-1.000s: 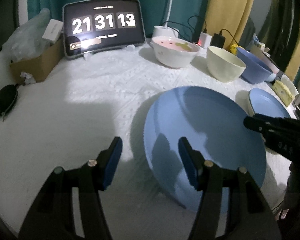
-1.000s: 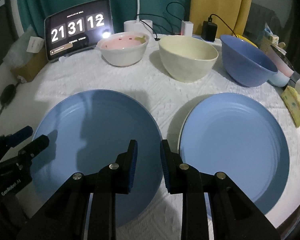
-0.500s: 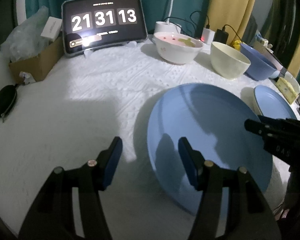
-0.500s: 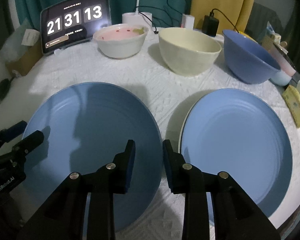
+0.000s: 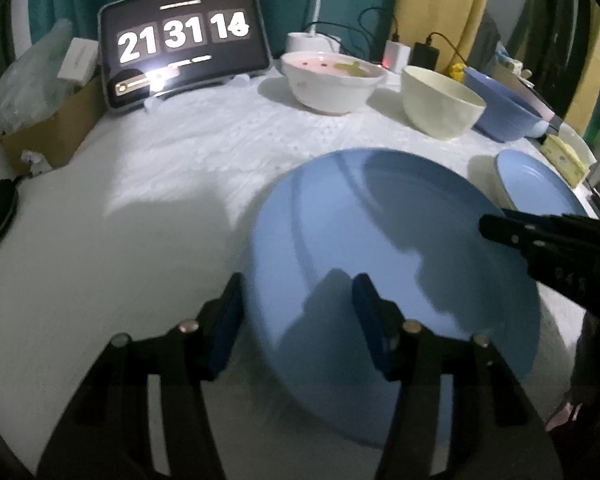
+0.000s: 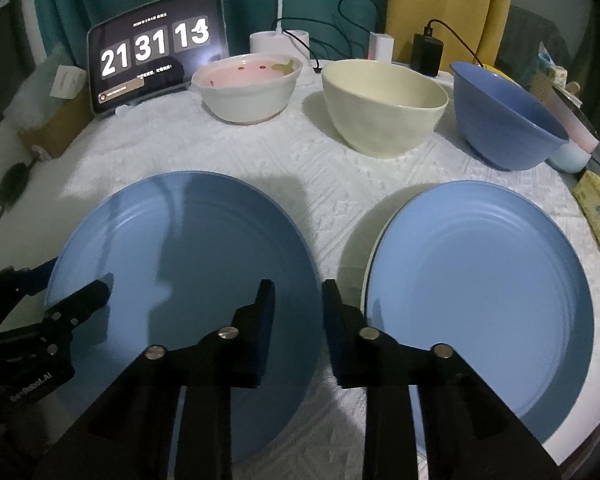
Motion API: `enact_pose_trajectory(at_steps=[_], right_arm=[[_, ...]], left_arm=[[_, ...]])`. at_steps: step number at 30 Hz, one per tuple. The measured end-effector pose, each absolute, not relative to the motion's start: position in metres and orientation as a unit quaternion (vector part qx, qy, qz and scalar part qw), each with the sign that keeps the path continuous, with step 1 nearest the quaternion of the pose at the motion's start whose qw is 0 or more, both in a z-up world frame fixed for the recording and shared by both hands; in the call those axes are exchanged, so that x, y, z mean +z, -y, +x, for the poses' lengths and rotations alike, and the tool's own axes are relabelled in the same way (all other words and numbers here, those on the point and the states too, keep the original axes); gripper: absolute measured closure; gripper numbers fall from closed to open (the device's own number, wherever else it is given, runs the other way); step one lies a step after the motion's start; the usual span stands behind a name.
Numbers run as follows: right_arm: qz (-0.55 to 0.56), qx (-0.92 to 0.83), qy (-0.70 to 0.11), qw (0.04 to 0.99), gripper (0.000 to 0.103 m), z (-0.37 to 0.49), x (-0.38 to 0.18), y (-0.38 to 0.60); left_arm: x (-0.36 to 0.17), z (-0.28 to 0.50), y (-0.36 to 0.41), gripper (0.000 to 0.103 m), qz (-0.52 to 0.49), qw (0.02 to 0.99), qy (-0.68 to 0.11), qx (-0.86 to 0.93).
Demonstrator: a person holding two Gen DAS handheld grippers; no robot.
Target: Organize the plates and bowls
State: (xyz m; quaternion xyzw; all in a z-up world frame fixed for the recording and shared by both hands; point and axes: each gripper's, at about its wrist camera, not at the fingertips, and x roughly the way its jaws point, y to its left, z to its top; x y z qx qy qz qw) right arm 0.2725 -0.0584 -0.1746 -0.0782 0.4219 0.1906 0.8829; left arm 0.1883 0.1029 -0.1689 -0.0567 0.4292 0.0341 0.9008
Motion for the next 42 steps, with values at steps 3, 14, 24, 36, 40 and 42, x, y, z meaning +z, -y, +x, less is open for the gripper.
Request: enact_pose_trajectory(at_steps=[3,14,24,36,40,42], right_arm=[[-0.083,0.191,-0.418,0.884,0.082,0.270,-0.173,0.057],[-0.070,0.206,-0.395,0.893,0.082,0.262,-0.152,0.067],[-0.054,0.201,-0.375,0.903,0.082,0.258,-0.135,0.089],[-0.025,0.192,-0.364,0.911,0.082,0.256,-0.127,0.124],[-0.012,0.187,-0.362,0.913,0.082,0.256,-0.127,0.138],[-0.006,0.184,-0.362,0.914,0.082,0.257,-0.128,0.147]], left_arm=[[-0.168,0.189,-0.101,0.049,-0.059,0.900,-0.431,0.038],[-0.150,0.183,-0.094,0.049,-0.059,0.905,-0.419,0.045],[-0.131,0.180,-0.073,0.049,-0.041,0.914,-0.401,0.034],[-0.121,0.185,-0.042,0.049,-0.020,0.915,-0.402,0.021],[-0.119,0.188,-0.027,0.049,-0.006,0.916,-0.401,0.017],[-0.118,0.191,-0.019,0.049,-0.002,0.916,-0.401,0.014]])
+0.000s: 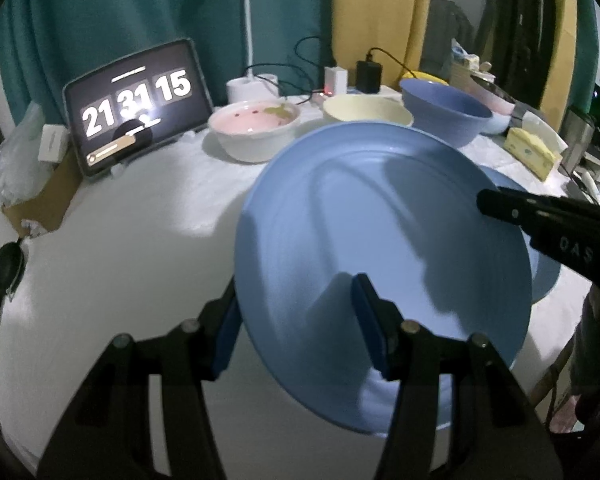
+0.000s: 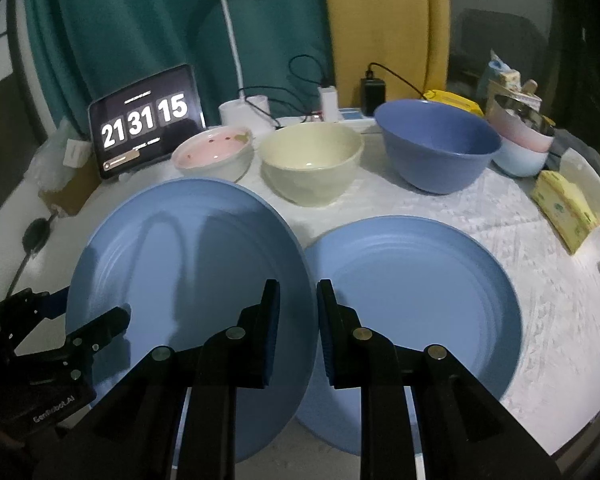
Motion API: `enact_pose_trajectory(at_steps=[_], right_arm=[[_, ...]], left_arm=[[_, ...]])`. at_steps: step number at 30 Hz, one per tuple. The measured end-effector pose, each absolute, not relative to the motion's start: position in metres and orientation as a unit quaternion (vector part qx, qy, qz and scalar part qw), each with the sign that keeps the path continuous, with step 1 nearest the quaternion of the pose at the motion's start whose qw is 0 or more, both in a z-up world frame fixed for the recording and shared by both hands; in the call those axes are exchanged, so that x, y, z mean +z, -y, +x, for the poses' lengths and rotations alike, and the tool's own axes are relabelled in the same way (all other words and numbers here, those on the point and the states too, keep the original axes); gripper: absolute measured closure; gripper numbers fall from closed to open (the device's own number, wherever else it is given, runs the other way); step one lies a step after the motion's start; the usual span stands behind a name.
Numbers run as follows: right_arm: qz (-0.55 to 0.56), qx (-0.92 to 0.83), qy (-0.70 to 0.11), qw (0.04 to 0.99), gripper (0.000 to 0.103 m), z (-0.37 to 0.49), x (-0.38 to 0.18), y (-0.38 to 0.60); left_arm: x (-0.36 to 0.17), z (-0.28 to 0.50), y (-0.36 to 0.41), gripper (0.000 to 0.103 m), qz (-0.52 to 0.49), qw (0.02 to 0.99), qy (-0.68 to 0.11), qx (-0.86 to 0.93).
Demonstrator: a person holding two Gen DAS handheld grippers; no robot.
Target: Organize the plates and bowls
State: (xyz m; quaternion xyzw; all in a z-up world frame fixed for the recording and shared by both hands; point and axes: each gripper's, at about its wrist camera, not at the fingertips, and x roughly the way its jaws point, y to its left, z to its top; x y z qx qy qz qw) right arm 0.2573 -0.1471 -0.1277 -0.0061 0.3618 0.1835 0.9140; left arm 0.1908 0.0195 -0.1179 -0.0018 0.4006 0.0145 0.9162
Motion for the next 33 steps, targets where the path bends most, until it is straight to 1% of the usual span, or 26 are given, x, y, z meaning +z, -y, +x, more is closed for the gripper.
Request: enact_pose_trajectory(at_steps=[13,33], right_arm=[[0.027,0.162,-0.362,0.918,0.082,0.269,-0.133,0.196],[0.055,0.132,-0.366,0.919,0.082,0.292,-0.142,0.253]], left_arm=[[-0.122,0.209,0.029,0.049,0.027,0.911,-0.412,-0.010],[-0.126,0.243,0.081,0.049,0.048,0.906,-0.418,-0.045]])
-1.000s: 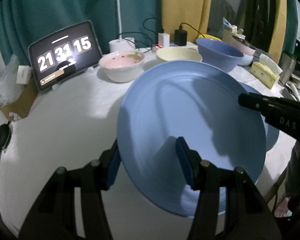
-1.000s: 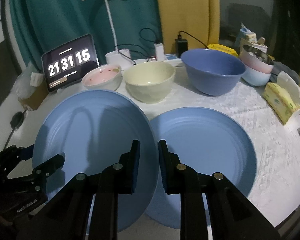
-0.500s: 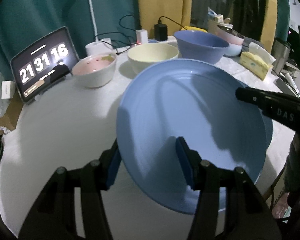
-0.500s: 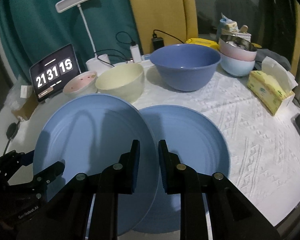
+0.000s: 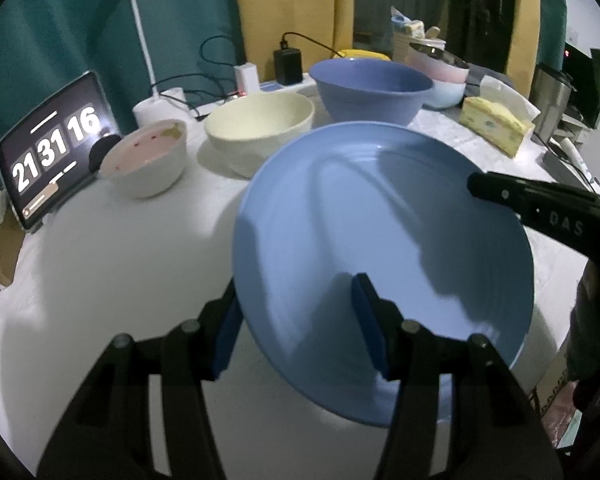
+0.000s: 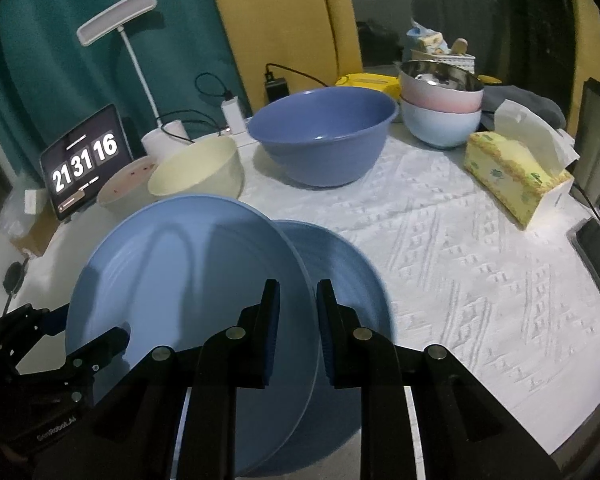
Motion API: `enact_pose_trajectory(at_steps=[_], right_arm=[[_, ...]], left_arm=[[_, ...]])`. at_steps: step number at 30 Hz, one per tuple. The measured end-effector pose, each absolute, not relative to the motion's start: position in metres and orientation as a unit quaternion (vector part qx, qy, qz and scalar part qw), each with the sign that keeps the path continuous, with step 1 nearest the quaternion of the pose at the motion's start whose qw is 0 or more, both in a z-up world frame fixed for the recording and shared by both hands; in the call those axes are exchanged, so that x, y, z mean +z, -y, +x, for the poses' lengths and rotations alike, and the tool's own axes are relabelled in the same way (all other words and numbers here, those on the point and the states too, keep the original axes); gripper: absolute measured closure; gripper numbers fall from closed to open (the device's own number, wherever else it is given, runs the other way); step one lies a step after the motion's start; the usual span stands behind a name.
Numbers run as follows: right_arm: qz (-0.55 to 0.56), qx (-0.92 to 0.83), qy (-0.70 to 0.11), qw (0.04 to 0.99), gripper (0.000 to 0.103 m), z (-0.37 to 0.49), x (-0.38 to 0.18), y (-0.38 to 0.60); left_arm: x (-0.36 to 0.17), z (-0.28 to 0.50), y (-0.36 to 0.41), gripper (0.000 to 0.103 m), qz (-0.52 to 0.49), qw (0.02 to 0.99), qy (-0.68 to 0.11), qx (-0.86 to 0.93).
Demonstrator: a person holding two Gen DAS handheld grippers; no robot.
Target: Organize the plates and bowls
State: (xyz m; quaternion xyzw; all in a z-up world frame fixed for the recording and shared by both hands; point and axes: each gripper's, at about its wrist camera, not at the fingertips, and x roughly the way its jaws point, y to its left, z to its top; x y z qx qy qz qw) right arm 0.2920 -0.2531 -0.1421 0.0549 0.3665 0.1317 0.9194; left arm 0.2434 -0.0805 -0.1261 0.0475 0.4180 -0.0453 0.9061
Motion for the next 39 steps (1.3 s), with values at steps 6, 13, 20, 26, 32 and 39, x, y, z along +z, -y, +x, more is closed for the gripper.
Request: enact_pose_trajectory(at_steps=[6,13,20,26,32,39], right_arm=[[0.059,0.121,-0.367,0.920,0.082,0.297,-0.144,0.265],[0.060,0.106,-0.363,0.924,0.080,0.305,-0.143,0.275],[0.061,0.105,-0.367,0.922,0.080,0.311,-0.147,0.281],[0.061,0.108,-0.372,0.920,0.080,0.314,-0.151,0.283],[0.066,0.100,-0.376,0.919,0.077,0.318,-0.154,0.290],[0.077,0.104,-0.387,0.913,0.069,0.317,-0.164,0.296]], left_arm=[[-0.128,0.253,0.095,0.049,0.056,0.905,-0.418,-0.053],[-0.130,0.262,0.107,0.049,0.063,0.903,-0.420,-0.056],[-0.138,0.272,0.110,0.047,0.056,0.900,-0.430,-0.054],[-0.147,0.278,0.107,0.044,0.045,0.893,-0.446,-0.051],[-0.147,0.278,0.102,0.043,0.024,0.892,-0.448,-0.054],[-0.143,0.279,0.087,0.040,-0.032,0.898,-0.436,-0.045]])
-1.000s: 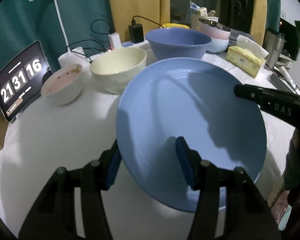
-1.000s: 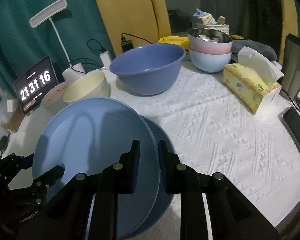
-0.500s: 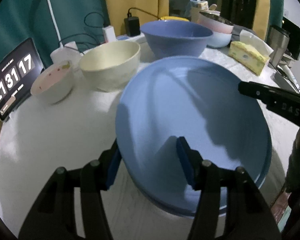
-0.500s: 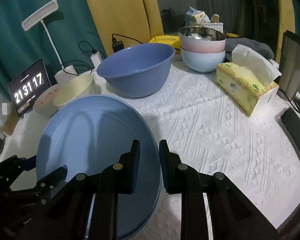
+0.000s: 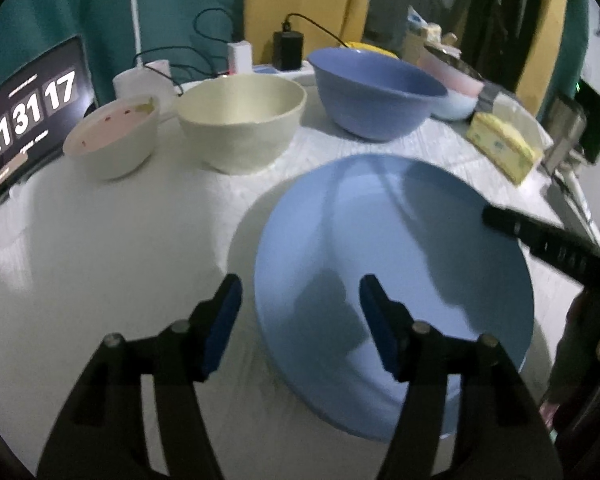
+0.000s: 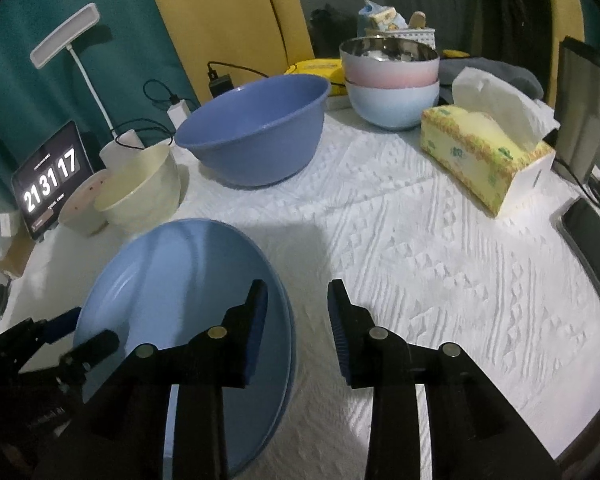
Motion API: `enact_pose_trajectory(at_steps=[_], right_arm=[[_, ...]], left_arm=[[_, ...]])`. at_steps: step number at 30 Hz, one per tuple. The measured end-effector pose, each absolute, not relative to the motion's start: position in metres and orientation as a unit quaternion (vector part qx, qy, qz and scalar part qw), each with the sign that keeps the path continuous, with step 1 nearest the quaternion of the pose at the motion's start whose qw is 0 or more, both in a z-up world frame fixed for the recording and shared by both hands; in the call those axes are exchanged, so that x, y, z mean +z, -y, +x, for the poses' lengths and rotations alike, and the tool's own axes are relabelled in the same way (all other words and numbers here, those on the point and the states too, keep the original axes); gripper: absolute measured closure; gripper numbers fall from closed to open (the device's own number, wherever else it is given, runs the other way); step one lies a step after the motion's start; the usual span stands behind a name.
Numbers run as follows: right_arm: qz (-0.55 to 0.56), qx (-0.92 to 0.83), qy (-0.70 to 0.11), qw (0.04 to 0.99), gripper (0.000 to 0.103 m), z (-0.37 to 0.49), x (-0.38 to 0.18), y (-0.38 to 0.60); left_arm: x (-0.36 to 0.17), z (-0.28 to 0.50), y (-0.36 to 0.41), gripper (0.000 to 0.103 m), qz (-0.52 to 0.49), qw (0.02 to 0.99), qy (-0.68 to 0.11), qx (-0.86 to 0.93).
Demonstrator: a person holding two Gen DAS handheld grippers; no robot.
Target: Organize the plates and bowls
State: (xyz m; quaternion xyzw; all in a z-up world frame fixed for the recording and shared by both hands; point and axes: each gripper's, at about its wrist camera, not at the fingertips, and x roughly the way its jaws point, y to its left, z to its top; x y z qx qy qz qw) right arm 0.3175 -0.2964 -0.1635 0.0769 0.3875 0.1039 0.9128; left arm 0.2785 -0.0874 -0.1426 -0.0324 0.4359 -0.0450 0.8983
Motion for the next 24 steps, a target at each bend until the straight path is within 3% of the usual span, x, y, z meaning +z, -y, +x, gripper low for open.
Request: enact_pose_trajectory(at_steps=[24], right_arm=[[0.093,0.140,-0.412,0.896,0.067,0.309,-0.182,0.285]], left_arm=[[-0.158,0.282,0.094,0.040,-0.047,0.894,-0.442,-0.047]])
